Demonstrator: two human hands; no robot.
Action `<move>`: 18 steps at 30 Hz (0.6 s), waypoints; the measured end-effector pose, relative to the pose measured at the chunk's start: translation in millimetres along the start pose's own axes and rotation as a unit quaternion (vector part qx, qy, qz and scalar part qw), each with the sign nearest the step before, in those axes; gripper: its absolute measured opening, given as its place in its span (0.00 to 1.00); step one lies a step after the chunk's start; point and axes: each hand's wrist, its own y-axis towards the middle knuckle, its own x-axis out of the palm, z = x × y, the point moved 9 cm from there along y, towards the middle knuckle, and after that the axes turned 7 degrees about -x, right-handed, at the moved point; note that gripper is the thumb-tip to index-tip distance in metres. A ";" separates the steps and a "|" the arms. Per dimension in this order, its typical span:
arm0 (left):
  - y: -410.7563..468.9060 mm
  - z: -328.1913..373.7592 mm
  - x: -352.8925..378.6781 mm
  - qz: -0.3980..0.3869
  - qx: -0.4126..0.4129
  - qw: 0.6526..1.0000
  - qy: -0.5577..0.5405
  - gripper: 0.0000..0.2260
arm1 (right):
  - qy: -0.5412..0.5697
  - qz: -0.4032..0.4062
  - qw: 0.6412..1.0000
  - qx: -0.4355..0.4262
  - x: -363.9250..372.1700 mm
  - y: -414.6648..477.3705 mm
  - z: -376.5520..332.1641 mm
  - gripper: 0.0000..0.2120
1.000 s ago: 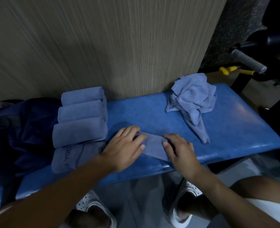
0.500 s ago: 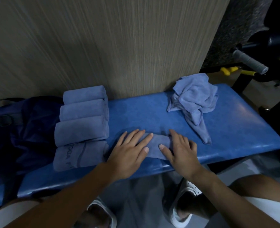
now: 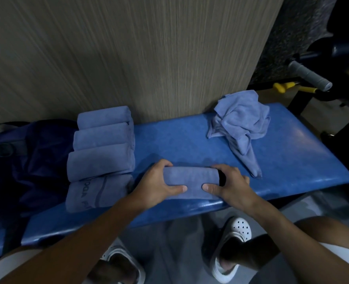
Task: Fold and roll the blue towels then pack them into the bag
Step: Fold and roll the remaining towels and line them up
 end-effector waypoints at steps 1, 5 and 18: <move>-1.2 2.9 -0.3 -0.005 -0.001 0.999 -0.040 0.26 | 0.033 0.002 0.999 0.004 -0.5 -0.2 1.4 0.25; -9.1 13.6 -7.4 0.005 -0.028 0.990 -0.138 0.23 | 0.188 0.016 0.982 -0.005 -4.8 -3.9 -10.1 0.20; -68.7 -31.3 -126.9 0.078 -0.095 0.940 -0.320 0.20 | 0.397 -0.054 0.916 -0.005 43.4 -1.8 -134.6 0.09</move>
